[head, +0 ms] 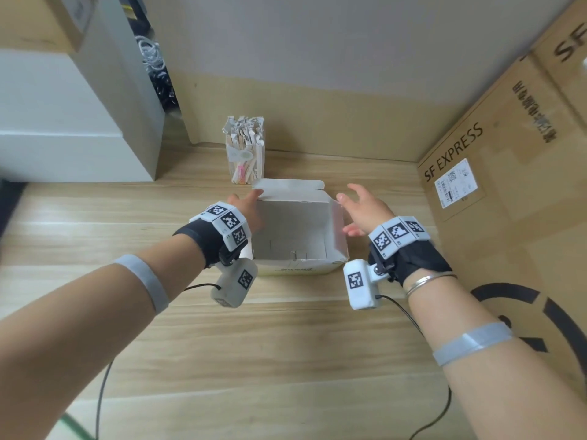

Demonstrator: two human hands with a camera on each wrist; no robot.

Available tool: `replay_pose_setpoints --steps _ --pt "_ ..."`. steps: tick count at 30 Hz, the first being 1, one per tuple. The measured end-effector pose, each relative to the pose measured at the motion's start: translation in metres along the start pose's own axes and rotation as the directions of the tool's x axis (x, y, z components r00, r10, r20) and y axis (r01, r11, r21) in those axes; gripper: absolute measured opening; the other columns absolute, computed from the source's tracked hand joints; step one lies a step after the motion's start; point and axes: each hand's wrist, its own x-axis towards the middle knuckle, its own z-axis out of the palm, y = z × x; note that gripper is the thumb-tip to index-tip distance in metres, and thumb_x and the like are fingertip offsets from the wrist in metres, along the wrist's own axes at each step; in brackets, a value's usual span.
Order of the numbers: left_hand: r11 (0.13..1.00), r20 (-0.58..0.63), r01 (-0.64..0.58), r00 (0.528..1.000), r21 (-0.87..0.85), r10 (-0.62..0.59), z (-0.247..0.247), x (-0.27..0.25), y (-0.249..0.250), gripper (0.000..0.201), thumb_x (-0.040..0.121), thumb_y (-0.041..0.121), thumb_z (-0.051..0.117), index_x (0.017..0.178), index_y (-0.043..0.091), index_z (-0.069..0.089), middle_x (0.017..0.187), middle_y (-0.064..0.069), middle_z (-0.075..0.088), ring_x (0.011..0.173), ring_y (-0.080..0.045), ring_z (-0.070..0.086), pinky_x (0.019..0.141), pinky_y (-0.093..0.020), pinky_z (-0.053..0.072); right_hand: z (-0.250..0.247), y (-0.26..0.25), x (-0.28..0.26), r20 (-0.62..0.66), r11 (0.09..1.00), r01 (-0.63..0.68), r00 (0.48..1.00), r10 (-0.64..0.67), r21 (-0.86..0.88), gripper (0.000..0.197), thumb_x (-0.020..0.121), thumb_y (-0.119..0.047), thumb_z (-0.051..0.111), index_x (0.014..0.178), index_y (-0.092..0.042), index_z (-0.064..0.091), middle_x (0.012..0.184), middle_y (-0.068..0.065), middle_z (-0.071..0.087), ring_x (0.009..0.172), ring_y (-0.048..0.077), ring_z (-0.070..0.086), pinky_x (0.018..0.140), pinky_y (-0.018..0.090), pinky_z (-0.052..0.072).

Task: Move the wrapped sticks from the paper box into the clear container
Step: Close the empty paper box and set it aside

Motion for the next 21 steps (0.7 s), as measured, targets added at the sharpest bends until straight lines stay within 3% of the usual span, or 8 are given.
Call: replay_pose_setpoints --steps 3,6,8,11,13,15,17,21 --pt "0.999 -0.029 -0.011 1.000 -0.052 0.009 -0.010 -0.003 0.000 0.067 0.089 0.021 0.054 0.146 0.033 0.020 0.139 -0.017 0.030 0.115 -0.037 0.050 0.089 -0.036 0.047 0.007 -0.003 0.004 0.029 1.000 -0.016 0.999 0.017 -0.025 0.049 0.097 -0.040 0.033 0.144 -0.027 0.027 0.139 0.004 0.050 0.075 0.026 0.072 0.071 0.031 0.056" --pt "0.994 -0.066 -0.033 0.998 -0.108 0.026 -0.020 -0.005 0.000 0.064 0.091 0.027 0.050 0.146 0.035 0.019 0.141 -0.017 0.029 0.116 -0.037 0.050 0.089 -0.038 0.048 0.009 -0.001 0.009 -0.007 0.995 -0.043 0.999 0.042 -0.089 0.052 0.096 -0.026 0.041 0.145 -0.026 0.026 0.121 0.008 0.063 0.054 0.013 0.059 0.045 0.022 0.038" --pt "0.994 -0.097 -0.062 0.994 -0.092 0.053 -0.030 -0.008 0.001 0.062 0.092 0.029 0.048 0.146 0.035 0.018 0.141 -0.018 0.034 0.112 -0.037 0.054 0.083 -0.037 0.048 0.011 0.002 0.014 -0.019 0.991 -0.037 0.999 0.035 -0.125 0.054 0.093 -0.021 0.045 0.145 -0.023 0.028 0.118 0.010 0.065 0.065 0.016 0.063 0.048 0.022 0.040" --pt "0.982 -0.158 -0.134 0.981 -0.132 0.113 -0.040 -0.011 0.003 0.058 0.094 0.025 0.043 0.146 0.030 0.019 0.138 -0.018 0.043 0.098 -0.034 0.062 0.073 -0.035 0.052 0.012 0.004 0.020 -0.019 0.986 -0.020 1.000 0.017 -0.164 0.054 0.091 -0.020 0.049 0.142 -0.016 0.036 0.124 0.011 0.062 0.100 0.028 0.065 0.078 0.031 0.050" --pt "0.957 -0.132 -0.174 0.980 -0.231 0.146 -0.039 -0.012 0.007 0.052 0.096 0.022 0.038 0.145 0.026 0.023 0.137 -0.016 0.048 0.091 -0.033 0.065 0.072 -0.037 0.058 0.012 0.003 0.024 0.002 0.987 -0.027 1.000 0.028 -0.159 0.043 0.091 -0.021 0.049 0.132 -0.006 0.049 0.115 0.013 0.065 0.098 0.032 0.063 0.084 0.035 0.049" --pt "0.946 -0.066 -0.161 0.987 -0.282 0.148 -0.034 -0.013 0.010 0.046 0.097 0.018 0.037 0.142 0.023 0.032 0.134 -0.016 0.053 0.099 -0.032 0.065 0.081 -0.038 0.057 0.010 0.002 0.025 0.034 0.994 -0.022 0.999 0.026 -0.106 0.041 0.095 -0.026 0.045 0.125 0.001 0.056 0.087 0.012 0.061 0.083 0.028 0.056 0.070 0.031 0.044" --pt "0.957 -0.016 -0.129 0.991 -0.260 0.129 -0.028 -0.013 0.009 0.040 0.095 0.013 0.042 0.134 0.019 0.046 0.128 -0.013 0.059 0.108 -0.029 0.062 0.090 -0.034 0.053 0.008 0.003 0.027 0.036 0.999 -0.040 0.999 0.040 -0.012 0.045 0.098 -0.032 0.041 0.125 0.001 0.056 0.079 0.008 0.052 0.069 0.020 0.046 0.056 0.025 0.034" --pt "0.972 -0.022 -0.094 0.996 -0.215 0.092 -0.023 -0.011 0.005 0.035 0.088 0.011 0.054 0.122 0.018 0.055 0.121 -0.011 0.062 0.101 -0.025 0.060 0.078 -0.029 0.047 0.009 0.010 0.033 0.020 0.969 -0.058 0.998 0.055 0.242 0.031 0.096 -0.022 0.050 0.124 -0.010 0.058 0.074 -0.004 0.054 0.058 0.007 0.044 0.047 0.016 0.036"
